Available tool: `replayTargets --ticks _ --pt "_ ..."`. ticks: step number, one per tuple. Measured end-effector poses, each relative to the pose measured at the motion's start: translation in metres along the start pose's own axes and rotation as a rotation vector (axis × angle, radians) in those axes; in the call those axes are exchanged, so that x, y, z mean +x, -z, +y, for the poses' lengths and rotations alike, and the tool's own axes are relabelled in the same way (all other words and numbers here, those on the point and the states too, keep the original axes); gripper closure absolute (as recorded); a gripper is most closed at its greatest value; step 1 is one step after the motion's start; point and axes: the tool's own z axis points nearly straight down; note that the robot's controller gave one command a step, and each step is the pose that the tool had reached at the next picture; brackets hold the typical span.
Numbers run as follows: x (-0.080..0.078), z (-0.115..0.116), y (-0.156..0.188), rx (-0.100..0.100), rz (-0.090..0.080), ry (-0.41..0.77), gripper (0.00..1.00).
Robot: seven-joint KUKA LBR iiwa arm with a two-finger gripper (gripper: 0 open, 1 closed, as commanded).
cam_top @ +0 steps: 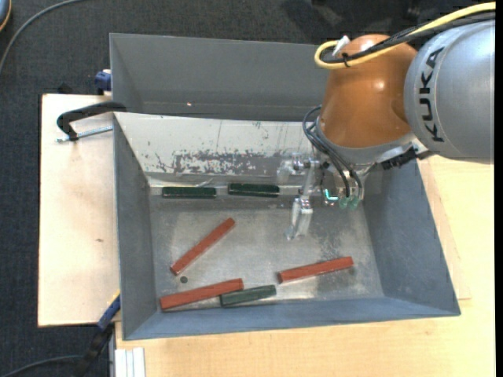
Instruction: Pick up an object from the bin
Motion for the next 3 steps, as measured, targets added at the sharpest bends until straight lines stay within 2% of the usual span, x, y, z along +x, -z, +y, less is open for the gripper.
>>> replayTargets --ticks 1,2,3 --pt "0.060 -0.056 -0.133 0.001 0.003 0.095 0.00" --pt "0.063 -0.071 -0.097 0.001 -0.014 0.013 0.00" --pt "0.061 -0.079 -0.098 0.002 -0.012 0.204 0.00"
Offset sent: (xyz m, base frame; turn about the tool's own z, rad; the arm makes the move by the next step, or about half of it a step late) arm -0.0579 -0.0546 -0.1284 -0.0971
